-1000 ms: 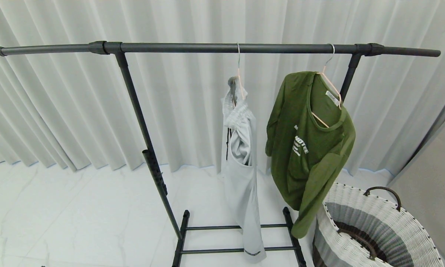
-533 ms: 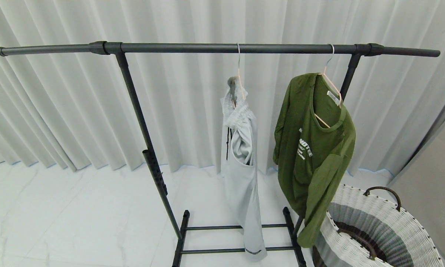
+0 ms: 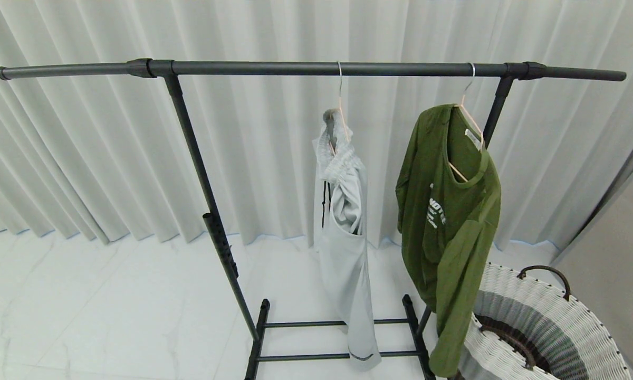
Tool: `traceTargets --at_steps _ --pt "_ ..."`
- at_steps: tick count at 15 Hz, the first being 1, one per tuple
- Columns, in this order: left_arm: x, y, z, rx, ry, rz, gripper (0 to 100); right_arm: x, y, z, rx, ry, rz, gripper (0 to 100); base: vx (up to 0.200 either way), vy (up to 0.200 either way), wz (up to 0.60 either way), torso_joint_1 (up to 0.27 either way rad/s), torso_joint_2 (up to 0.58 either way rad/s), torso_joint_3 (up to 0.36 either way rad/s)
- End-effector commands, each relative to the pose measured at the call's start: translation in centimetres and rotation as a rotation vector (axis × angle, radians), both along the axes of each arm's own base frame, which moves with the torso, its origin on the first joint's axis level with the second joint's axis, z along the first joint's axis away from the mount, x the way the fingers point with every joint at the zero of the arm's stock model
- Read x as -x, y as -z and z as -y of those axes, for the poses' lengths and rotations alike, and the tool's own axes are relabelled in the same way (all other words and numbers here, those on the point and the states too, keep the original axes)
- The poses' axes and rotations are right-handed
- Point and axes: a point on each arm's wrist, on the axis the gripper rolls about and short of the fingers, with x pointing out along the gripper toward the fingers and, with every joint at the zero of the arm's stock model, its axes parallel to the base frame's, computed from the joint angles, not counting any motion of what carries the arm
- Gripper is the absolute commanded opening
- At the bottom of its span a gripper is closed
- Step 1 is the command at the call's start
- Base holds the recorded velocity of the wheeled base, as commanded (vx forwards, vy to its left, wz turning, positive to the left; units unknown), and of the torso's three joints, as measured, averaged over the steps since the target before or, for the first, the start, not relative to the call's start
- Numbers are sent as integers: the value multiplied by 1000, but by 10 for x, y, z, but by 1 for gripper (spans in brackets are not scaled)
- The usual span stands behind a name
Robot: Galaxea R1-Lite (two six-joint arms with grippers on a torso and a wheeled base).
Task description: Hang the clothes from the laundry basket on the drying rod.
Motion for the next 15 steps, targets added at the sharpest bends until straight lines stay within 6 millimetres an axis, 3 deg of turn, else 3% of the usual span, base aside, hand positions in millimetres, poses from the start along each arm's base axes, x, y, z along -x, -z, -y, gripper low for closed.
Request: traceTargets --at_steps 1,6,11,15 --pt "0 1 2 6 70 -15 100 -1 1 -1 -6 -59 -8 100 0 0 0 0 0 0" --pt "3 3 -1 20 259 -18 100 -1 5 -3 -4 -194 -50 100 0 0 0 0 0 0" --pt "8 5 -3 38 77 53 100 2 6 -2 4 -273 -20 100 0 0 0 0 0 0" --pt "8 8 -4 103 66 28 100 7 7 -2 8 -288 43 100 0 0 0 0 0 0"
